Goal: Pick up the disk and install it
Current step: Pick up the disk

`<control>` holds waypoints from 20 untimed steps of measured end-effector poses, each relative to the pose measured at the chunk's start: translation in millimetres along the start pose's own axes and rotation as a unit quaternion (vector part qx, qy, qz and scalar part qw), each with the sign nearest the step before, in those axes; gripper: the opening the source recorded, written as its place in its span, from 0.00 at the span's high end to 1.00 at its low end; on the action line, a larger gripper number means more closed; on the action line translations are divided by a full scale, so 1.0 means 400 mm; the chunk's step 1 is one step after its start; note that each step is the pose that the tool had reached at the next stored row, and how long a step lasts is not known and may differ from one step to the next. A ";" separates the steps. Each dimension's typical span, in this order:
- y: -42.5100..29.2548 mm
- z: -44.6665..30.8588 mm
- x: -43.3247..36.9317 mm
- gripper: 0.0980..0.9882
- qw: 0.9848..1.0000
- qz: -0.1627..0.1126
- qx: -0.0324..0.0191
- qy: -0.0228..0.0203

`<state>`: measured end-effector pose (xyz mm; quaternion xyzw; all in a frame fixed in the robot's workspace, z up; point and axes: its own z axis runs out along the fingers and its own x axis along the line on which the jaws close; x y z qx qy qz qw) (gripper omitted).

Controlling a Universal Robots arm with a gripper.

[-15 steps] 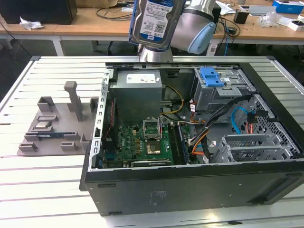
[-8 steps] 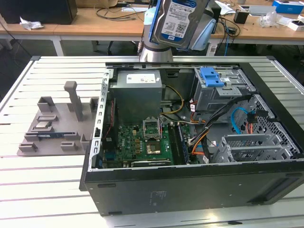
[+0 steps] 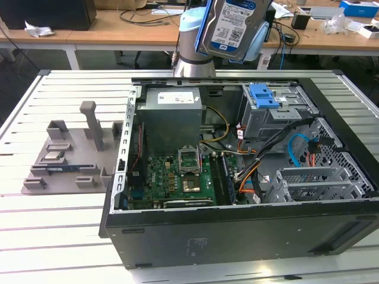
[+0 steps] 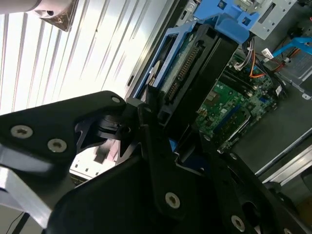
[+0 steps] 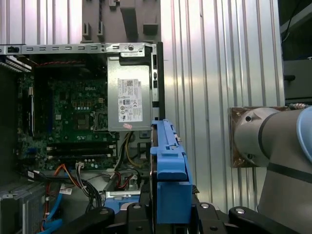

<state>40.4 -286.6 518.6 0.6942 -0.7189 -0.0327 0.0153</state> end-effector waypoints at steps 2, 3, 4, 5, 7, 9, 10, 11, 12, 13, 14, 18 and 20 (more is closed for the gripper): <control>0.000 0.000 0.001 0.70 1.000 0.000 0.000 0.000; 0.000 0.000 0.003 0.70 1.000 0.000 0.000 0.000; 0.000 0.000 0.006 0.70 1.000 0.000 0.000 0.000; 0.000 0.000 0.013 0.70 1.000 0.000 0.000 0.000; -0.001 0.000 0.027 0.70 1.000 0.000 0.000 0.000; -0.001 0.000 0.039 0.70 1.000 0.000 0.000 0.000; -0.002 0.000 0.044 0.70 1.000 0.000 0.000 0.000; -0.002 0.000 0.050 0.70 1.000 0.000 0.000 0.000; -0.002 0.000 0.058 0.70 1.000 0.000 0.000 0.000; -0.002 -0.001 0.063 0.70 1.000 0.000 0.000 0.000; -0.002 -0.001 0.070 0.70 1.000 0.000 0.000 0.000; -0.003 -0.001 0.095 0.70 1.000 0.000 0.000 0.000; -0.004 -0.002 0.115 0.70 1.000 0.000 0.000 0.000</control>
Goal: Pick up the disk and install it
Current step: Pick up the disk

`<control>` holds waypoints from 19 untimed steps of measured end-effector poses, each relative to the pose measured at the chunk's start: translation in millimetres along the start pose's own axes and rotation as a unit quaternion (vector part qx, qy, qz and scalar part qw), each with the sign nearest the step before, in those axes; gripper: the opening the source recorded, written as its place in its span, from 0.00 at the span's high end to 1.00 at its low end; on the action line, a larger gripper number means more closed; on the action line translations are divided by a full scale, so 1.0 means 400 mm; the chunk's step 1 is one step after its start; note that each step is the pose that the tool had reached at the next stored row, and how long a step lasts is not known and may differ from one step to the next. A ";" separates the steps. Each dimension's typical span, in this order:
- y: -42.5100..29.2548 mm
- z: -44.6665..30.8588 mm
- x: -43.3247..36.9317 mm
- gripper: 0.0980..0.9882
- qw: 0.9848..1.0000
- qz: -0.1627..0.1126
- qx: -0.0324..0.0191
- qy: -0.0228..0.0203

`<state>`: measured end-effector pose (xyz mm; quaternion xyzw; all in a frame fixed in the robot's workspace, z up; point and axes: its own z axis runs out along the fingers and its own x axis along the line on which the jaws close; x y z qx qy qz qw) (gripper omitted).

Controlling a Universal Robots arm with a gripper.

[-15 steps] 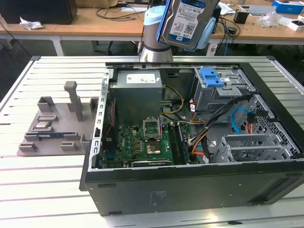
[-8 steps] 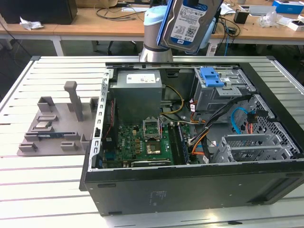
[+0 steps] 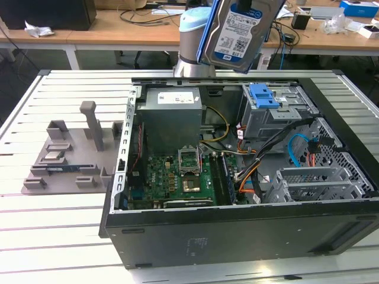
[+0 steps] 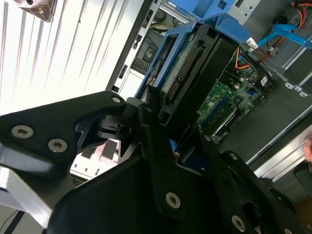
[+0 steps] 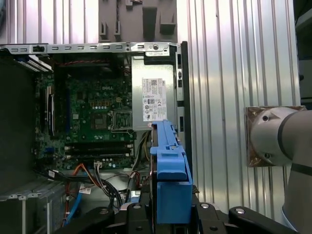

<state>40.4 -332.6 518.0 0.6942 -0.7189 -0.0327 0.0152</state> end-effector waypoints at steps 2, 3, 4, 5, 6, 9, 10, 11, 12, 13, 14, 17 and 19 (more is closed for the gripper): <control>0.000 0.000 0.010 0.70 1.000 0.000 0.000 0.000; -0.001 0.000 0.018 0.70 1.000 0.000 0.000 0.000; -0.001 0.000 0.022 0.70 1.000 0.000 0.000 0.000; -0.001 0.000 0.027 0.70 1.000 0.000 0.000 0.000; -0.001 0.000 0.033 0.70 1.000 0.000 0.000 0.000; -0.002 0.000 0.050 0.70 1.000 0.000 0.000 0.000; -0.002 0.000 0.061 0.70 1.000 0.000 0.000 0.000; -0.003 0.000 0.070 0.70 1.000 0.000 0.000 0.000; -0.003 0.001 0.075 0.70 1.000 0.000 0.000 0.000; -0.003 0.000 0.079 0.70 1.000 0.000 0.000 0.000; -0.003 0.001 0.084 0.70 1.000 0.000 0.000 0.000; -0.004 0.001 0.100 0.70 1.000 0.000 0.000 0.000; -0.004 0.001 0.109 0.70 1.000 0.000 0.000 0.000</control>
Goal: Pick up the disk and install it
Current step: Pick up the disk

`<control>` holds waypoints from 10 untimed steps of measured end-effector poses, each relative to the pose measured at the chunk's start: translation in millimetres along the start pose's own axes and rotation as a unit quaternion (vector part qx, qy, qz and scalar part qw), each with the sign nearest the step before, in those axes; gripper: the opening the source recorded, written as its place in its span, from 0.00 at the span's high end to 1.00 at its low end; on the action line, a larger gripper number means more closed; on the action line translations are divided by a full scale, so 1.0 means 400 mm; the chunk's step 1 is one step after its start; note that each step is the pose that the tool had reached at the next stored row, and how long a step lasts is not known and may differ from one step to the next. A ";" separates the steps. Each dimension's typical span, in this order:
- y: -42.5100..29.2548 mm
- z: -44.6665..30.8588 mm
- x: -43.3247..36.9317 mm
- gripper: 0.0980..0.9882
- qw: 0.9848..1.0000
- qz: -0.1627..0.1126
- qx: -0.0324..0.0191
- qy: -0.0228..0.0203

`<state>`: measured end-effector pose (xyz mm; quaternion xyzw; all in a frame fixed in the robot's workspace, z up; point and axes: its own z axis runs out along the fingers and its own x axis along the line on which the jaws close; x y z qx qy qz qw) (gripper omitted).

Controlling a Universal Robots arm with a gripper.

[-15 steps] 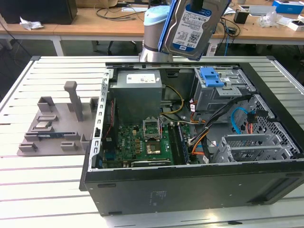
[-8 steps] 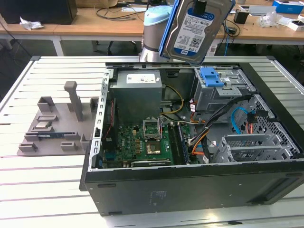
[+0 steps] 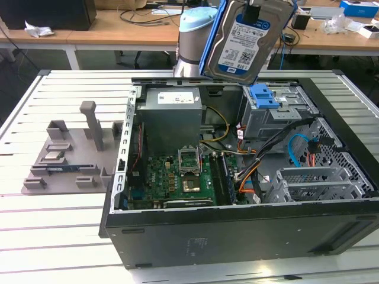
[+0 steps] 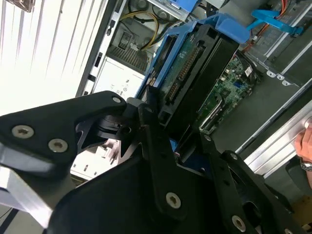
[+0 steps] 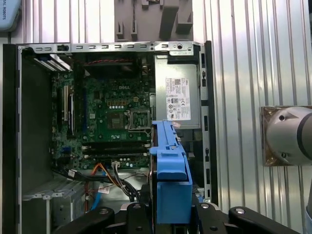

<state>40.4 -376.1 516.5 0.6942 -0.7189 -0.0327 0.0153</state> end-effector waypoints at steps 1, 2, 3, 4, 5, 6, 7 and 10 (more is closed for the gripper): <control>0.000 0.000 0.004 0.70 1.000 0.000 0.000 0.000; 0.000 0.000 0.008 0.70 1.000 0.000 0.000 0.000; -0.001 0.001 0.016 0.70 1.000 0.000 0.000 0.000; -0.001 0.001 0.022 0.70 1.000 0.000 0.000 0.000; -0.001 0.001 0.026 0.70 1.000 0.000 0.000 0.000; -0.001 0.001 0.032 0.70 1.000 0.000 0.000 0.000; -0.001 0.001 0.036 0.70 1.000 0.000 0.000 0.000; -0.002 0.001 0.055 0.70 1.000 0.000 0.000 0.000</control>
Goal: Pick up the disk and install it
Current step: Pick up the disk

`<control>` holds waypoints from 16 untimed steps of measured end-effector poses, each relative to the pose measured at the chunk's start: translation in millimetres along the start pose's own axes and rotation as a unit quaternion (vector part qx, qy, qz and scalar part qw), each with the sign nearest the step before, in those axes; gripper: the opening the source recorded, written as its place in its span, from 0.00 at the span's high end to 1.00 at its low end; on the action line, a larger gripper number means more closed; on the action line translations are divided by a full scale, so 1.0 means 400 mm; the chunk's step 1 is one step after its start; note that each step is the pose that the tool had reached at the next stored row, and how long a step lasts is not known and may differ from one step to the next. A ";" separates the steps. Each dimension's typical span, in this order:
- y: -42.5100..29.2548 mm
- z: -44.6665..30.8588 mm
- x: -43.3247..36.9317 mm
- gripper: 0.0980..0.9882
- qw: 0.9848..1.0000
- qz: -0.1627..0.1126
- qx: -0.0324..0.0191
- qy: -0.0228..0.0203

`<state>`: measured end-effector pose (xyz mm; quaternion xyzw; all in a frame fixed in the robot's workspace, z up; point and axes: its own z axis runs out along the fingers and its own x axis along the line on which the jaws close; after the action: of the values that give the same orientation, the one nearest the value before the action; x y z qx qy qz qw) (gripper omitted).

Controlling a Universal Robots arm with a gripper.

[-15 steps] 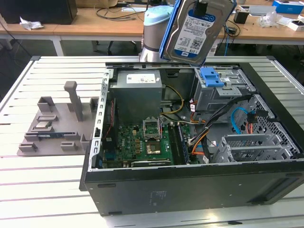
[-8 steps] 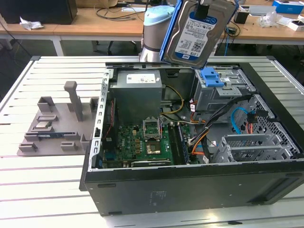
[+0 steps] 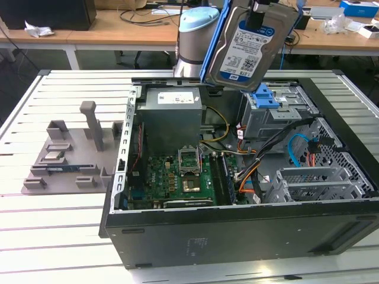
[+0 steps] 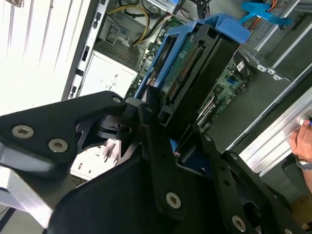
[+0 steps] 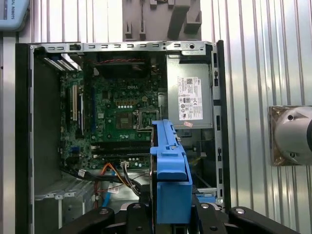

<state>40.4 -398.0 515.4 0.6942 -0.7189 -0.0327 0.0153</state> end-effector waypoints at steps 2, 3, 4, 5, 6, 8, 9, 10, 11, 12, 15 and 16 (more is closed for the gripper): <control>0.000 0.000 0.010 0.70 1.000 0.000 0.000 0.000; -0.001 0.000 0.018 0.70 1.000 0.000 0.000 0.000; -0.001 0.000 0.023 0.70 1.000 0.000 0.000 0.000; -0.001 0.000 0.028 0.70 1.000 0.000 0.000 0.000; -0.001 0.000 0.033 0.70 1.000 0.000 0.000 0.000; -0.001 0.000 0.046 0.70 1.000 0.000 0.000 0.000; -0.001 0.000 0.053 0.70 1.000 0.000 0.000 0.000; -0.001 0.001 0.061 0.70 1.000 0.000 0.000 0.000; -0.001 0.001 0.068 0.70 1.000 0.000 0.000 0.000; -0.002 0.001 0.088 0.70 1.000 0.000 0.000 0.000; -0.002 0.002 0.122 0.70 1.000 0.000 0.000 0.000; -0.003 0.002 0.128 0.70 1.000 0.000 0.000 0.000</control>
<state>39.5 -449.2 513.5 0.6942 -0.7189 -0.0327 0.0152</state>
